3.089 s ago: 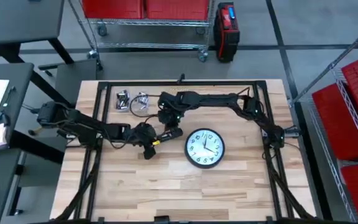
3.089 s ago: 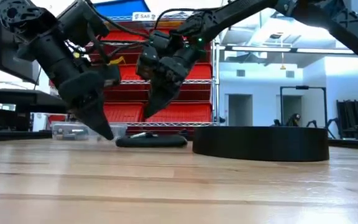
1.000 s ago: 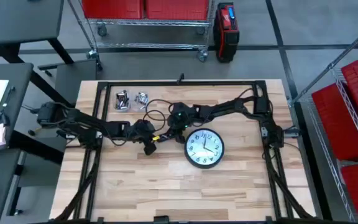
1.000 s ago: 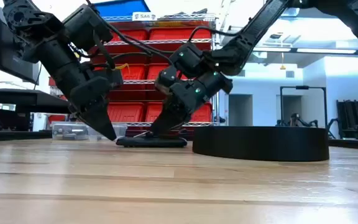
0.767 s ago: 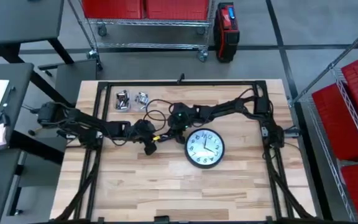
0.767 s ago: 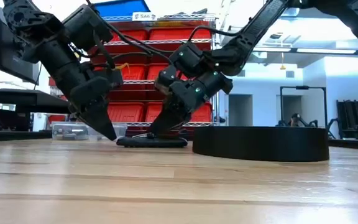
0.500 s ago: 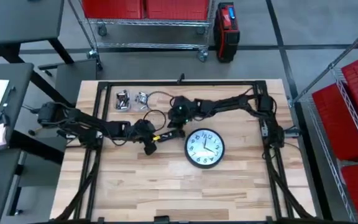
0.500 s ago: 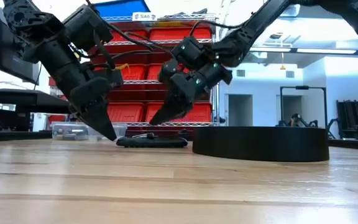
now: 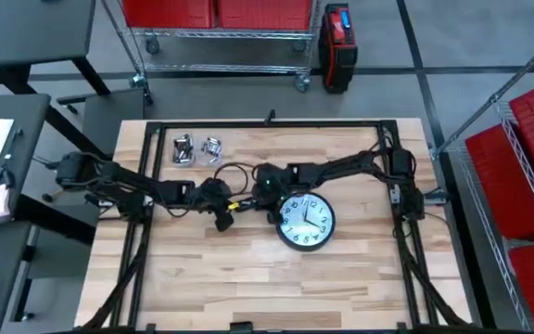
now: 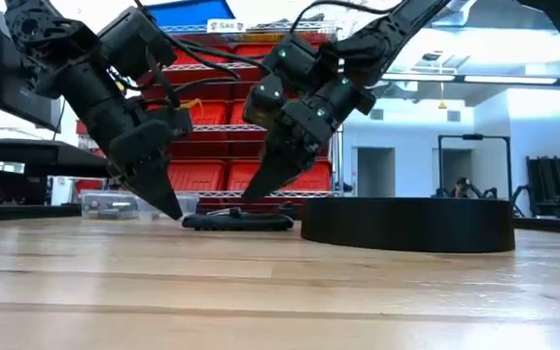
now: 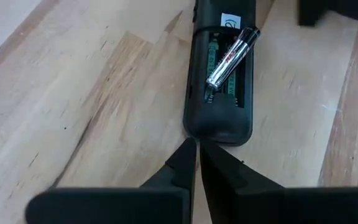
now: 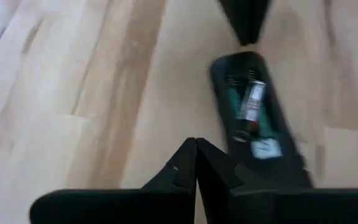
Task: Insert battery
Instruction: Insert the silver battery into the remote
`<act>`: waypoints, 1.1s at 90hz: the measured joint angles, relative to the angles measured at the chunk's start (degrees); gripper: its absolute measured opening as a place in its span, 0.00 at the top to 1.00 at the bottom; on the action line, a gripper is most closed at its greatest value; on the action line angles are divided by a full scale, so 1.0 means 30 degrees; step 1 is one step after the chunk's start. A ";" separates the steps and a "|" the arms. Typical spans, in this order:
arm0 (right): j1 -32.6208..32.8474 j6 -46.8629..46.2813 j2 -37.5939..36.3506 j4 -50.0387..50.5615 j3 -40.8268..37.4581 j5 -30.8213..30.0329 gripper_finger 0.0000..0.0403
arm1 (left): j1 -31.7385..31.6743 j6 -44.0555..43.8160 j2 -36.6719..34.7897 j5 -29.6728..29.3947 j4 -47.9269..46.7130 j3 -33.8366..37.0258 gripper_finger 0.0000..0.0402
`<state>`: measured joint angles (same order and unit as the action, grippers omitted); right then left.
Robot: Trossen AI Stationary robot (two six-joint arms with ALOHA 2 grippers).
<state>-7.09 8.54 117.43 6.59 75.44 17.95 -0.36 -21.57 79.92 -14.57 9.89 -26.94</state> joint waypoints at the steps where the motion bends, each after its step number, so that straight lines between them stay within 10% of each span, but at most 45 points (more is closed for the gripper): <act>1: 0.0005 0.0015 0.0000 -0.0034 0.0000 -0.0048 1.00 | 0.0000 0.0002 0.0000 0.0002 0.0002 0.0000 0.99; 99: -0.0019 0.0871 0.0627 -0.1192 0.0007 -0.2527 1.00 | -0.0007 -0.0464 -0.0007 0.0002 0.0084 0.0000 0.99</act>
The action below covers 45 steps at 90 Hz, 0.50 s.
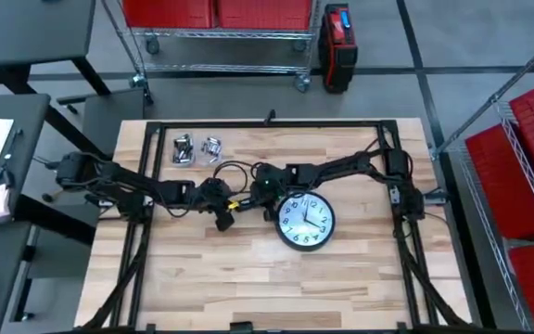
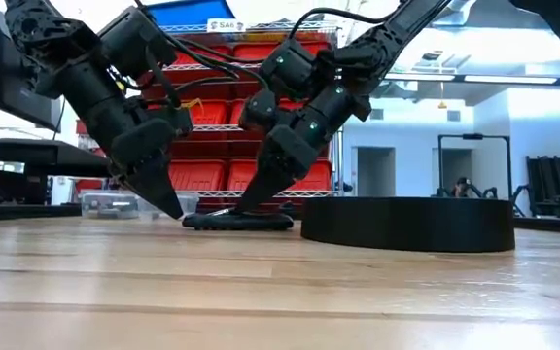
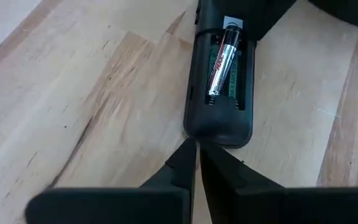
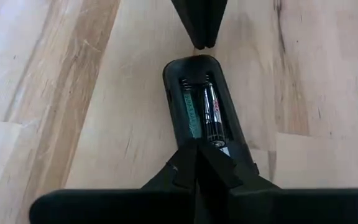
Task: Insert battery
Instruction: Insert the silver battery into the remote
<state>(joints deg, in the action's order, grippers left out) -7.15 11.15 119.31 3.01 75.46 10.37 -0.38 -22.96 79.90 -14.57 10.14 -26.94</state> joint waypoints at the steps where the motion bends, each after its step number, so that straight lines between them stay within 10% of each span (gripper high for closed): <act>1: -0.0002 0.0007 0.0000 -0.0062 0.0000 0.0000 1.00 | 0.0000 0.0000 0.0000 0.0000 0.0007 0.0000 0.99; 45: -0.0149 0.0746 0.0000 -0.1046 0.0000 -0.0211 1.00 | 0.0000 -0.0124 0.0000 0.0000 0.0043 0.0000 0.99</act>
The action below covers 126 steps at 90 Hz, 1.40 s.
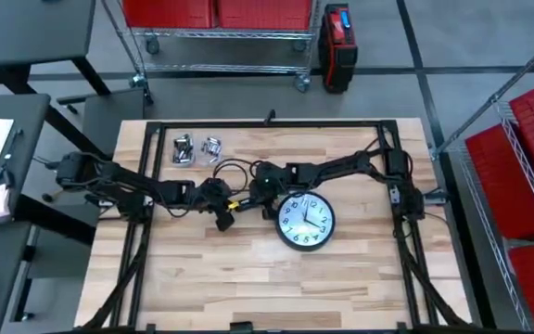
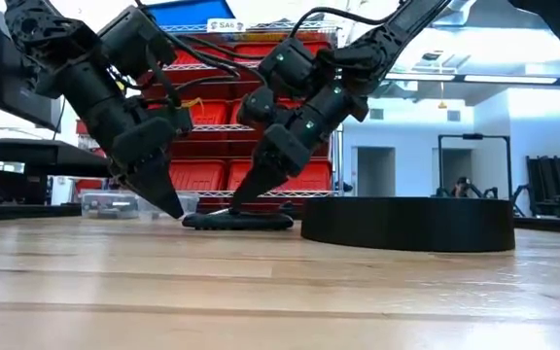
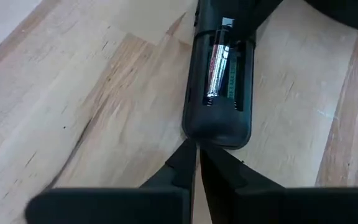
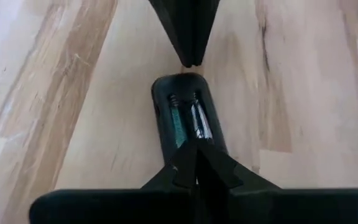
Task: Insert battery
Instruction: Insert the silver battery into the remote
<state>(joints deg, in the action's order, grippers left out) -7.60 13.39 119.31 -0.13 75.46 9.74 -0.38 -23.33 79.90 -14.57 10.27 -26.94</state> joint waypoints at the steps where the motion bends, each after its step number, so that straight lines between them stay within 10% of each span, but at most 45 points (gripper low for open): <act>1: 0.0000 0.0000 0.0000 -0.0004 0.0000 0.0000 1.00 | 0.0000 0.0000 0.0000 0.0000 -0.0003 0.0000 0.99; 126: -0.0598 -0.0445 0.0110 -0.0391 -0.0605 0.0831 1.00 | 0.0000 0.0000 0.0000 0.0000 0.0126 0.0000 0.99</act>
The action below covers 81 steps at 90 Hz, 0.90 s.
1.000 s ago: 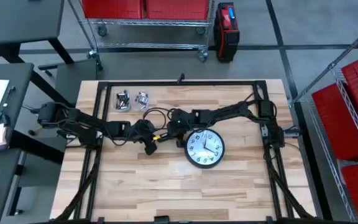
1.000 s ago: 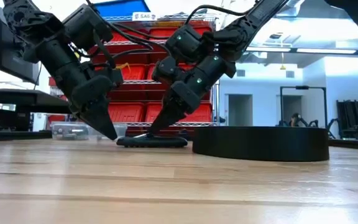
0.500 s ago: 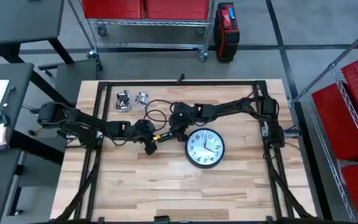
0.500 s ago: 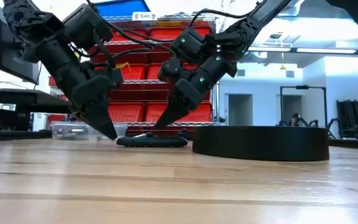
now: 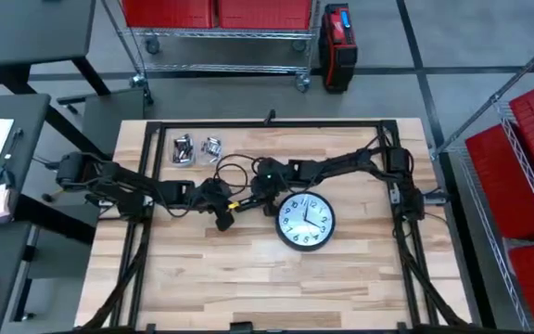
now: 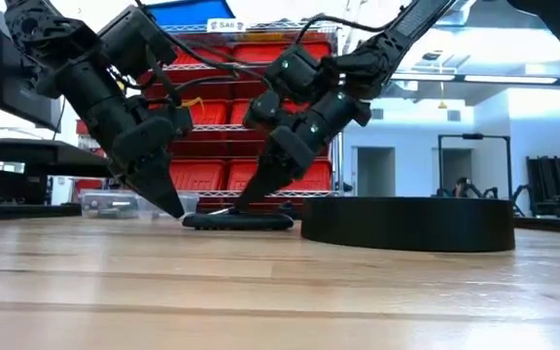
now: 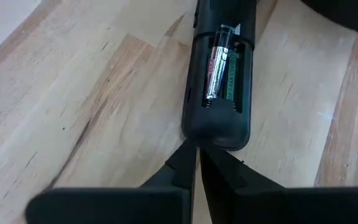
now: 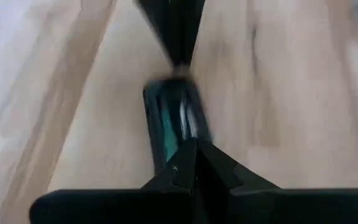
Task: Insert battery
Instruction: Insert the silver battery into the remote
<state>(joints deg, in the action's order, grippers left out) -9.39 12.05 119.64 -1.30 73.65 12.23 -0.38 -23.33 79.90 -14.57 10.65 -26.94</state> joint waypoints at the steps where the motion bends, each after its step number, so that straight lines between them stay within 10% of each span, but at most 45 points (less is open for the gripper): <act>1: -0.0005 -0.0005 0.0014 -0.0005 0.0000 0.0005 1.00 | 0.0000 0.0000 0.0000 0.0000 0.0017 0.0000 0.99; 81: 0.0058 -0.0609 0.1311 0.0404 0.0598 0.1852 1.00 | 0.0000 0.0044 0.0007 -0.0007 0.0220 0.0000 0.99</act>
<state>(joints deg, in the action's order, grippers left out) -9.21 10.23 123.57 -0.09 75.44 17.78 -0.38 -23.20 79.92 -14.59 11.31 -26.94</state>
